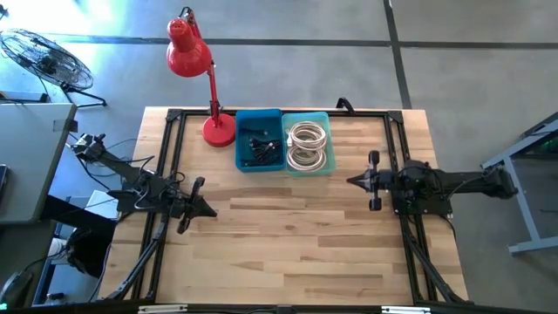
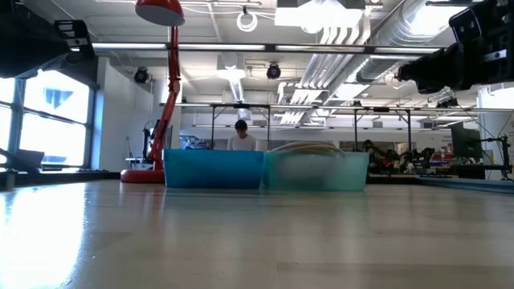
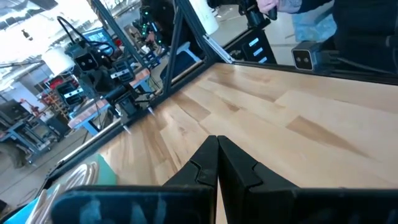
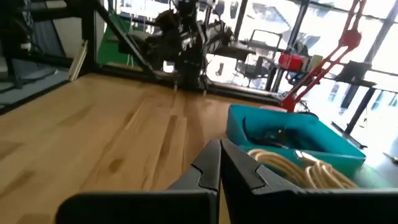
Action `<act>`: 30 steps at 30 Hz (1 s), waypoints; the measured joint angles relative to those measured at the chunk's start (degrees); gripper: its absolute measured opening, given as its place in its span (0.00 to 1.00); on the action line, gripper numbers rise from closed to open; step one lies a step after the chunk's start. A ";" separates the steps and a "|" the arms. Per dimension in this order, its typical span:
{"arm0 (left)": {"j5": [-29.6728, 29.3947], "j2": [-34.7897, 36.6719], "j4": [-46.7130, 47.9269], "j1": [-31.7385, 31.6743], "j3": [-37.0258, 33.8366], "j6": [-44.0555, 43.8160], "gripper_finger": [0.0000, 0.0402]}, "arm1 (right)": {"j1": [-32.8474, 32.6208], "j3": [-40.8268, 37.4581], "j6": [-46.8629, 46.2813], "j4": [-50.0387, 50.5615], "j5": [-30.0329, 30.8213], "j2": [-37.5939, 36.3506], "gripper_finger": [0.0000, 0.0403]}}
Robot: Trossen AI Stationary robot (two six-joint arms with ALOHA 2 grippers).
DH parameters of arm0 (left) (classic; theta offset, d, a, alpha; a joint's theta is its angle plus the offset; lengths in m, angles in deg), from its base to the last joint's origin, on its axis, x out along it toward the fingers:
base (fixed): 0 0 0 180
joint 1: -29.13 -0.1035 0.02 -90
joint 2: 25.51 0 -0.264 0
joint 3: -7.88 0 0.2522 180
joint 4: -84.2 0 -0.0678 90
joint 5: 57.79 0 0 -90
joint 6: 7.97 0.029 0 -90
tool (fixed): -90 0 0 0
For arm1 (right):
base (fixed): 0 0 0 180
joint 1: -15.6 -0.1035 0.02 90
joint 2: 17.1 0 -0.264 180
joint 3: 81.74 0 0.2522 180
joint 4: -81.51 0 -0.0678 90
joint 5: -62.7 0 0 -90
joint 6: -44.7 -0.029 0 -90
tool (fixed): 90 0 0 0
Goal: Pick & Place USB Port
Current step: Return to Home Position
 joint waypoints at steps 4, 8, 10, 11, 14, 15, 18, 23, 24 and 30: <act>-0.02 -0.02 0.02 0.00 -0.02 -0.10 0.00 | -1.68 -0.04 0.01 0.01 3.43 -0.03 0.00; -0.74 0.00 0.01 0.00 -0.07 0.70 0.00 | -4.68 -0.04 1.24 -1.05 3.44 -0.02 0.00; -2.28 0.00 0.01 0.00 -0.07 1.64 0.00 | -6.33 -0.04 3.13 -1.75 4.66 -0.04 0.00; -3.06 0.00 -0.08 0.00 -0.07 1.89 0.00 | -6.98 -0.04 3.71 -1.94 5.25 -0.07 0.00; -3.87 0.03 -0.50 0.00 -0.07 2.02 0.00 | -8.62 -0.04 4.03 -1.34 5.20 -0.07 0.00; -3.86 0.01 -0.50 0.00 -0.07 1.92 0.00 | -9.13 -0.04 4.04 -0.97 4.94 -0.07 0.00; -3.83 0.03 -1.10 0.00 -0.07 1.43 0.00 | -10.43 -1.09 4.44 -2.87 4.19 -0.07 0.00; -3.53 0.05 -4.36 0.00 0.18 1.97 0.00 | -10.93 -2.36 4.97 -8.23 2.93 0.04 0.00; -3.17 0.07 -4.09 0.00 0.53 2.02 0.00 | -10.93 -2.36 5.23 -8.86 2.76 0.00 0.00; -1.95 0.07 -3.15 0.00 1.07 3.59 0.00 | -10.91 -2.36 6.55 -12.72 -0.43 -0.09 0.00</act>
